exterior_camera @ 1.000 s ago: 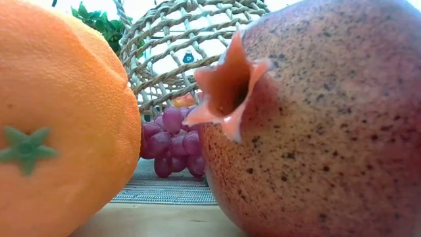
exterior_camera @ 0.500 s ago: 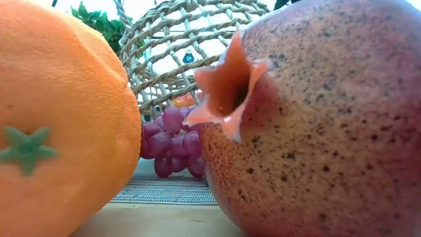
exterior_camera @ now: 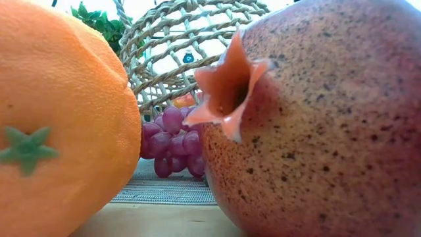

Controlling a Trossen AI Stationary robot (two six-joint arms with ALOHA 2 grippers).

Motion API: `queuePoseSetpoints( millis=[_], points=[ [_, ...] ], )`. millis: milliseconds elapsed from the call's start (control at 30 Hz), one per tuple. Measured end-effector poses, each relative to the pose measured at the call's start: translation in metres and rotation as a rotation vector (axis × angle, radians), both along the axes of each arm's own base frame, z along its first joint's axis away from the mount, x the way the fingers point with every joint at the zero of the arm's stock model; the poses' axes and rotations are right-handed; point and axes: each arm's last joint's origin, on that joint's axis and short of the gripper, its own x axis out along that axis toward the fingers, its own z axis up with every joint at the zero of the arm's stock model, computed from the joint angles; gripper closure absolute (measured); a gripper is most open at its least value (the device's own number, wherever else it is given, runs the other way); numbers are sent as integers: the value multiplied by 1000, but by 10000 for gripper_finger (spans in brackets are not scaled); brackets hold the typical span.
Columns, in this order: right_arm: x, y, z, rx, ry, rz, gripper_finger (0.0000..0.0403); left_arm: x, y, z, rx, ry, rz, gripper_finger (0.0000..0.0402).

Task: Build produce basket
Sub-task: Put the pear into the basket

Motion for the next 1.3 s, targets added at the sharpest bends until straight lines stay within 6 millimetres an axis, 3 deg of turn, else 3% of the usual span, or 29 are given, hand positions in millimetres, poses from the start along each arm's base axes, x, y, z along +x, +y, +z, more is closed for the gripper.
queuePoseSetpoints(
  millis=[200,400,633,1033,1300],
  points=[
    [-14,33,-21,34,-41,66,18,0,0,0,0,0,0,10],
    [-27,67,-62,66,-110,135,18,0,0,0,0,0,0,10],
    [-40,90,-90,80,-114,173,18,0,0,0,0,0,0,10],
    [-48,136,-110,-146,-223,251,18,0,0,0,0,-1,0,10],
    [-53,135,-108,-103,-169,312,18,0,0,0,0,-1,0,10]
  ],
)
